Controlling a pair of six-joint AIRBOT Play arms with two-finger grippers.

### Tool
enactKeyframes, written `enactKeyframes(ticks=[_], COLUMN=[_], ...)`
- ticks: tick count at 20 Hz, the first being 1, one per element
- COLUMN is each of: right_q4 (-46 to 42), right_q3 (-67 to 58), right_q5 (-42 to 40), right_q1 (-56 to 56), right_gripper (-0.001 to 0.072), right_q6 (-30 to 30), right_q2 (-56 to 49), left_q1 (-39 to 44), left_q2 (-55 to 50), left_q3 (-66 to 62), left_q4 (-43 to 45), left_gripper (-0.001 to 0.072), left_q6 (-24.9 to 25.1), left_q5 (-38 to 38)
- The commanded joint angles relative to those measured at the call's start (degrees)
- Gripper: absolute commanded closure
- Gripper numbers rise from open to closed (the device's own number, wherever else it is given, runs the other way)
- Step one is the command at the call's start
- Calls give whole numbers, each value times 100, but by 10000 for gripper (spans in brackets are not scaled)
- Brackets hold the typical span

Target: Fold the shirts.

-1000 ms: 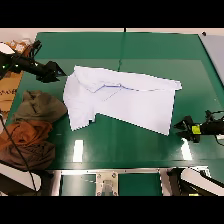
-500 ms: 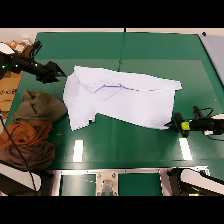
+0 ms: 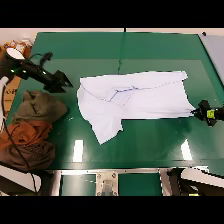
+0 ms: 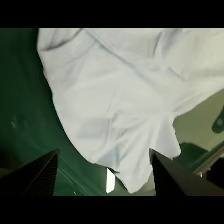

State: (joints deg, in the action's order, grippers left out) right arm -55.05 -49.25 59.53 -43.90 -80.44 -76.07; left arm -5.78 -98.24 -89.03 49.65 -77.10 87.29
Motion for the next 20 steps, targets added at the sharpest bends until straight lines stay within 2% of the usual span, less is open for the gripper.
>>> enactKeyframes(ticks=[1, 3, 6, 9, 12, 13, 14, 15, 16, 17, 18, 20], right_q4=[-7, -7, 17, 17, 17, 20, 20, 20, 20, 22, 37, 61], right_q3=[-94, -90, -87, -87, -87, -87, -87, -87, -87, -87, -87, -87], right_q5=[-13, -9, -63, -98, -105, -109, -111, -116, -122, -122, -122, -103], right_q1=[-46, -46, -42, -42, -42, -42, -42, -42, -42, -42, -42, -31], right_gripper=[700, 700, 700, 700, 700, 700, 700, 700, 700, 700, 700, 700], right_q6=[149, 188, 254, 254, 254, 254, 254, 254, 254, 254, 256, 254], right_q2=[-282, -352, -367, -367, -367, -367, -367, -367, -367, -367, -367, -365], left_q1=[503, 590, 619, 1047, 1561, 1589, 1589, 1587, 1589, 1589, 1589, 1569], left_q2=[345, 695, 1215, 1316, 1283, 1283, 1283, 1283, 1283, 1285, 1287, 1338], left_q3=[1349, 2315, 3421, 4096, 4271, 4264, 4264, 4264, 4264, 4253, 4221, 4092], left_q4=[299, 393, 208, -535, -737, -785, -813, -809, -815, -835, -831, -697], left_gripper=[69, 69, 69, 70, 71, 129, 343, 440, 476, 546, 687, 687], left_q6=[-157, -341, -761, -730, -732, -730, -682, -636, -592, -448, -267, -184], left_q5=[22, -476, -1853, -3060, -4037, -4245, -4393, -4446, -4417, -4341, -4197, -3884])
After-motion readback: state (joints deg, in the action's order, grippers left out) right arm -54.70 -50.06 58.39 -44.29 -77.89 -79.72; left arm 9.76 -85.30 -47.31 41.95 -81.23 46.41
